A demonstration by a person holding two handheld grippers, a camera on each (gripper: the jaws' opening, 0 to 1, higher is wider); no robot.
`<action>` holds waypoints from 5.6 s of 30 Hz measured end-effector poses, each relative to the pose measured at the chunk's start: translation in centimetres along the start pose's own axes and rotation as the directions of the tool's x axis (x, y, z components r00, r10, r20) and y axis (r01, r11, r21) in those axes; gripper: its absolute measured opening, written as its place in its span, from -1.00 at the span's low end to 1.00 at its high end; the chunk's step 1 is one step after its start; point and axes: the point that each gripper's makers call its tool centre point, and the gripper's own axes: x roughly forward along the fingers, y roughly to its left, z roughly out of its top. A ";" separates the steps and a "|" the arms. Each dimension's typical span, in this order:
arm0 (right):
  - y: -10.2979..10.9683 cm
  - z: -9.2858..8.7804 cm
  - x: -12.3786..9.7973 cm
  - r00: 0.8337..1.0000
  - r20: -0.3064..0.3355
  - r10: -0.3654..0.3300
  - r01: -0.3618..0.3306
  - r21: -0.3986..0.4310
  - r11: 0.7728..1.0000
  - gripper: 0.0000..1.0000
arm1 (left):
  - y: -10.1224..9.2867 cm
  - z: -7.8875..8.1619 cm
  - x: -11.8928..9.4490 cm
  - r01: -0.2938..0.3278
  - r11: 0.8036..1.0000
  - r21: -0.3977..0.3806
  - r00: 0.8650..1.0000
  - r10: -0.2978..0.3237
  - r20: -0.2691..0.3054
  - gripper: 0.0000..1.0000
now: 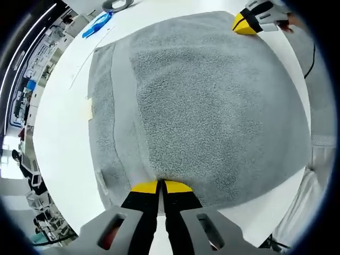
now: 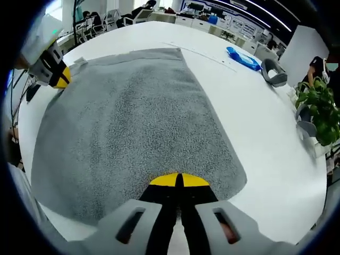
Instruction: Fold the towel on the table until its edges align and the towel forms a compact rectangular stack.
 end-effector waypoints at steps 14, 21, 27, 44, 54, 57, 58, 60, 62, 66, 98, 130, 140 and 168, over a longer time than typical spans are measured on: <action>0.5 -0.5 -0.5 1.000 0.019 -0.010 0.010 0.010 1.000 -1.00 | 0.6 0.1 0.1 -0.002 1.000 0.030 1.000 0.002 0.002 -0.96; 0.7 -0.7 -0.7 1.000 0.018 -0.009 0.008 0.013 1.000 -1.00 | 0.9 0.3 0.2 0.014 1.000 0.013 1.000 -0.014 0.027 -0.96; 1.0 -0.9 -0.9 1.000 0.020 -0.007 0.007 0.020 1.000 -1.00 | 1.1 0.4 0.2 0.027 0.999 0.020 0.999 -0.028 0.031 -0.96; 1.9 -1.5 -1.5 0.999 0.045 0.007 -0.009 0.040 0.999 -1.00 | 1.9 0.8 0.6 0.074 0.997 -0.026 0.993 -0.072 0.089 -0.95; 2.3 -1.8 -1.8 0.999 0.043 0.019 -0.021 0.037 0.999 -1.00 | 2.4 1.0 0.8 0.083 0.996 -0.018 0.994 -0.082 0.071 -0.95; 2.4 -1.9 -1.9 0.999 0.047 0.023 -0.025 0.040 0.999 -1.00 | 2.6 1.1 0.9 0.088 0.996 -0.015 0.994 -0.087 0.073 -0.95; 2.5 -2.0 -1.9 0.999 0.049 0.024 -0.026 0.041 0.999 -1.00 | 2.7 1.1 0.9 0.090 0.996 -0.014 0.993 -0.089 0.073 -0.95; 2.6 -2.0 -2.0 0.998 0.051 0.028 -0.030 0.038 0.999 -1.00 | 2.7 1.2 0.9 0.093 0.996 -0.013 0.993 -0.092 0.074 -0.95; 2.8 -2.1 -2.1 0.998 0.054 0.033 -0.035 0.035 0.999 -1.00 | 3.0 1.4 1.0 0.091 0.996 -0.012 0.993 -0.090 0.077 -0.94; 3.0 -2.2 -2.2 0.998 0.058 0.037 -0.039 0.030 0.999 -1.00 | 3.2 1.5 1.1 0.103 0.995 -0.008 0.993 -0.103 0.063 -0.94; 5.1 -2.8 -3.0 0.995 0.065 0.081 -0.085 0.056 0.995 -1.00 | 5.1 2.6 1.8 0.111 0.994 0.012 0.992 -0.112 0.055 -0.94; 7.4 -3.0 -3.6 0.990 0.070 0.120 -0.124 0.050 0.991 -1.00 | 7.1 3.8 2.7 0.120 0.991 0.060 0.993 -0.121 0.010 -0.94; 7.7 -3.0 -3.6 0.990 0.065 0.121 -0.123 0.033 0.992 -1.00 | 7.4 4.0 2.8 0.120 0.992 0.045 0.992 -0.122 0.032 -0.94; 7.8 -3.0 -3.6 0.974 0.013 0.228 -0.228 0.009 0.974 -1.00 | 7.2 2.6 -3.3 -0.140 0.968 -0.206 0.938 0.197 0.287 -0.98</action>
